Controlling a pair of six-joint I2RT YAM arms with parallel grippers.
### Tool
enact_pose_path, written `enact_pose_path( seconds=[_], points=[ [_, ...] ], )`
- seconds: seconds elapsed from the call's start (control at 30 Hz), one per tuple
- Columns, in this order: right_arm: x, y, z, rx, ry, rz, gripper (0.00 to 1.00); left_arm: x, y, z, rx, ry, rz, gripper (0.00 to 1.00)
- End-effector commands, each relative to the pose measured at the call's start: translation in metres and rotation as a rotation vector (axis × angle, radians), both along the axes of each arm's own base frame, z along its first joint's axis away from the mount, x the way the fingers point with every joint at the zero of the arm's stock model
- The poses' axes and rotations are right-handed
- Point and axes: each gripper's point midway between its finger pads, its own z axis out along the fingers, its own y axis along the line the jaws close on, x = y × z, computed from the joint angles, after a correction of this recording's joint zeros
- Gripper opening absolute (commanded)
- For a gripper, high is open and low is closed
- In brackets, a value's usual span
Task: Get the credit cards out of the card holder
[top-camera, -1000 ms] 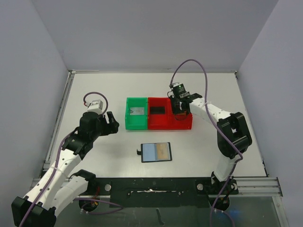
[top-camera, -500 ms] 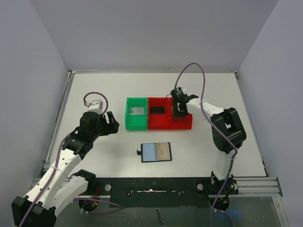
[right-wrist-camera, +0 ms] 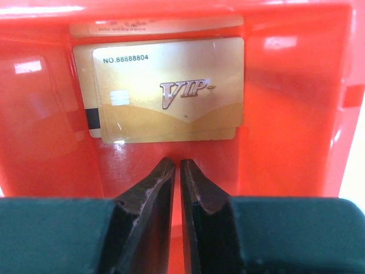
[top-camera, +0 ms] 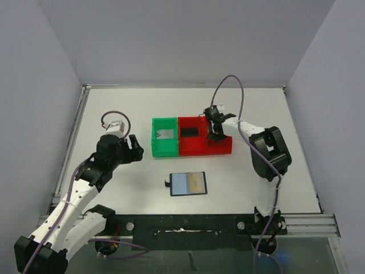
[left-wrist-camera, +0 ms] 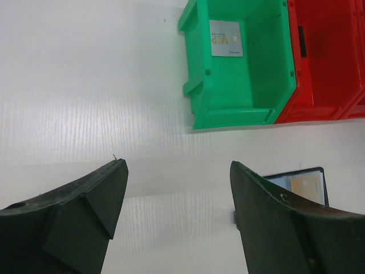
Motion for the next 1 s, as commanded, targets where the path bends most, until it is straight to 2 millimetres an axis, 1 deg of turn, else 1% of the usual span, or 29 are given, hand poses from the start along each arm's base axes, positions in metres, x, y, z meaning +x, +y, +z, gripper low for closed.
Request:
enact_pose_path(
  seconds=[0.0,0.07,0.17,0.23,0.4,0.57,0.7,0.87,0.97],
  points=[
    [0.025,-0.006,0.009,-0.010,-0.075,-0.052,0.13,0.009,-0.003,0.018,-0.017,-0.064,-0.010,0.72],
    [0.028,-0.006,0.009,-0.003,-0.079,-0.052,0.14,0.009,-0.003,0.017,-0.016,-0.062,-0.010,0.72],
    [0.033,-0.003,0.011,0.021,-0.089,-0.057,0.20,0.009,-0.003,0.017,-0.017,-0.061,-0.011,0.72],
    [0.036,-0.002,0.014,0.033,-0.099,-0.061,0.21,0.009,-0.003,0.017,-0.016,-0.060,-0.011,0.72],
    [0.040,0.005,0.030,0.076,-0.134,-0.050,0.21,0.010,-0.003,0.016,-0.014,-0.057,-0.012,0.72],
    [0.042,0.006,0.041,0.094,-0.168,-0.045,0.21,0.010,-0.003,0.016,-0.013,-0.057,-0.011,0.72],
    [0.044,0.006,0.042,0.103,-0.169,-0.044,0.21,0.010,-0.003,0.015,-0.011,-0.053,-0.012,0.72],
    [0.048,0.003,0.036,0.113,-0.161,-0.056,0.21,0.011,-0.004,0.014,-0.010,-0.051,-0.012,0.72],
    [0.052,0.004,0.037,0.119,-0.171,-0.061,0.21,0.011,-0.004,0.014,-0.010,-0.050,-0.013,0.72]
  ],
)
